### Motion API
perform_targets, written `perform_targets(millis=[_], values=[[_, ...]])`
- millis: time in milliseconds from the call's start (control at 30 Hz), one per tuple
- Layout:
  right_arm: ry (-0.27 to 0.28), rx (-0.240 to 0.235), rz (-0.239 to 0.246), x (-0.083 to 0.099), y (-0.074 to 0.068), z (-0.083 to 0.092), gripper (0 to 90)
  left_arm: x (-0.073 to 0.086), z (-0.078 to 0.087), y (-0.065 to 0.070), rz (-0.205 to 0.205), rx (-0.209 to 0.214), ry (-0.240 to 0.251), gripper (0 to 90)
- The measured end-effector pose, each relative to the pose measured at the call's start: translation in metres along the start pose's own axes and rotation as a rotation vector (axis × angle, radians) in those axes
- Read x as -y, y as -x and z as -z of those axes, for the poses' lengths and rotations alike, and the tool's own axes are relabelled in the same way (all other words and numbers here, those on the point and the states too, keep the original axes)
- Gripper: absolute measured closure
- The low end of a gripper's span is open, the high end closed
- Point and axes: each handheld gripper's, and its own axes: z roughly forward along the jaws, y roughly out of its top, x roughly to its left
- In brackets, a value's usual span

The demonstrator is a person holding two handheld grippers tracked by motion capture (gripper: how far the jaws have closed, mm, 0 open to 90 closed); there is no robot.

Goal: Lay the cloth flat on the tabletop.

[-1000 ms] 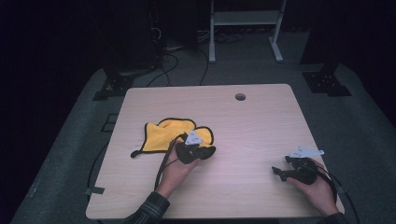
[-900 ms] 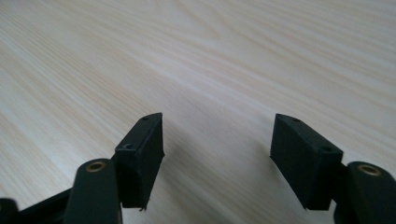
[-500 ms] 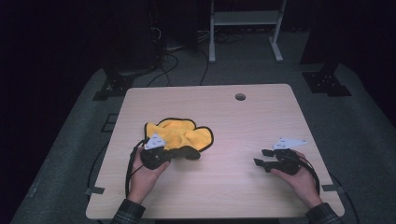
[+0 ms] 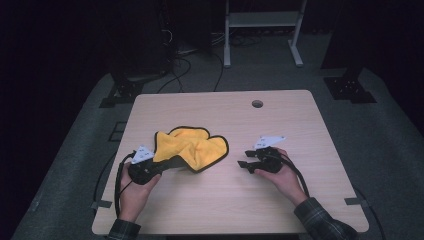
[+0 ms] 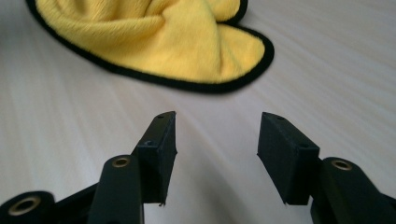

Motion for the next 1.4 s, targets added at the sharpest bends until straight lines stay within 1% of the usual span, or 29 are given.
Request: perform_targets(millis=[33,67,100,167,200,233,267,300,333,367,500,567,600,667,700,733,800,867,1000,1033,1067,1133,1167,1200,1233,1267,1333,1367,1400], values=[[0.001,-0.003,0.003,-0.004,0.002,-0.005,45.5,0.001,0.001,-0.001,0.006,-0.001,0.002,84.8],[0.000,0.007,0.009,-0.014,0.005,-0.016,45.7,0.002,0.002,-0.002,0.005,-0.002,0.000,84.7],[0.000,0.007,0.009,-0.014,0.005,-0.016,45.7,0.003,0.002,-0.002,0.009,-0.001,0.000,84.7],[0.001,0.012,0.008,-0.023,0.010,-0.028,46.4,0.003,0.002,-0.002,0.012,0.000,0.003,84.8],[0.005,0.028,0.009,-0.033,0.017,-0.040,47.5,0.003,0.002,-0.002,0.010,0.002,0.003,84.8],[0.008,0.032,0.002,-0.037,0.021,-0.046,48.2,0.003,0.002,-0.002,0.011,0.002,0.003,84.8],[0.008,0.032,0.002,-0.037,0.021,-0.046,48.2,0.003,0.002,-0.002,0.011,0.002,0.003,84.7],[0.014,0.032,-0.006,-0.040,0.025,-0.052,50.0,0.003,0.002,-0.002,0.013,0.004,0.002,84.7],[0.005,0.043,-0.004,-0.047,0.030,-0.063,51.5,0.003,0.001,-0.003,0.011,0.003,0.002,84.7],[0.005,0.043,-0.004,-0.047,0.030,-0.063,51.5,0.004,0.001,-0.003,0.010,0.005,0.002,84.7],[-0.004,0.054,-0.004,-0.060,0.040,-0.081,53.1,0.004,0.001,-0.004,0.012,0.009,0.001,84.8],[-0.016,0.053,-0.001,-0.065,0.044,-0.089,53.8,0.004,0.000,-0.004,0.012,0.011,0.000,84.8],[-0.030,0.048,0.007,-0.068,0.047,-0.096,55.0,0.004,0.000,-0.004,0.015,0.013,0.001,84.8],[-0.030,0.046,0.009,-0.068,0.048,-0.100,55.8,0.004,0.000,-0.004,0.014,0.013,-0.001,84.8],[-0.039,0.041,0.012,-0.069,0.049,-0.103,57.0,0.004,0.000,-0.004,0.014,0.015,-0.003,84.8],[-0.061,0.037,0.014,-0.070,0.051,-0.110,57.2,0.004,0.000,-0.004,0.013,0.015,-0.005,84.8],[-0.063,0.030,0.009,-0.071,0.052,-0.113,57.3,0.004,0.000,-0.004,0.013,0.017,-0.007,84.8],[-0.064,0.021,0.016,-0.071,0.052,-0.117,58.0,0.004,0.000,-0.004,0.013,0.017,-0.006,84.8],[-0.098,0.019,0.020,-0.070,0.050,-0.122,63.1,0.004,-0.001,-0.004,0.011,0.017,-0.005,84.8],[-0.095,0.017,0.018,-0.069,0.050,-0.122,64.7,0.004,-0.001,-0.004,0.011,0.017,-0.005,84.8],[-0.093,0.014,0.021,-0.069,0.050,-0.122,69.0,0.003,-0.001,-0.004,0.011,0.016,-0.009,84.8],[-0.096,0.018,0.027,-0.068,0.049,-0.122,70.5,0.003,-0.001,-0.004,0.014,0.015,-0.005,84.8],[-0.101,0.022,0.032,-0.068,0.047,-0.121,73.3,0.003,-0.001,-0.004,0.016,0.015,-0.005,84.8],[-0.119,0.022,0.039,-0.069,0.046,-0.120,76.9,0.003,0.000,-0.004,0.023,0.013,-0.004,84.8],[-0.119,0.022,0.039,-0.069,0.046,-0.120,76.9,0.003,0.000,-0.004,0.023,0.013,-0.004,84.8],[-0.134,0.019,0.036,-0.070,0.045,-0.118,79.4,0.003,0.000,-0.004,0.023,0.013,-0.004,84.8],[-0.141,0.021,0.033,-0.070,0.045,-0.118,80.8,0.003,0.000,-0.004,0.022,0.011,-0.003,84.8],[-0.158,0.023,0.017,-0.070,0.045,-0.116,83.5,0.003,0.000,-0.004,0.023,0.010,-0.004,84.9],[-0.163,0.026,0.012,-0.070,0.045,-0.115,84.2,0.003,0.001,-0.005,0.024,0.010,-0.003,84.9]])
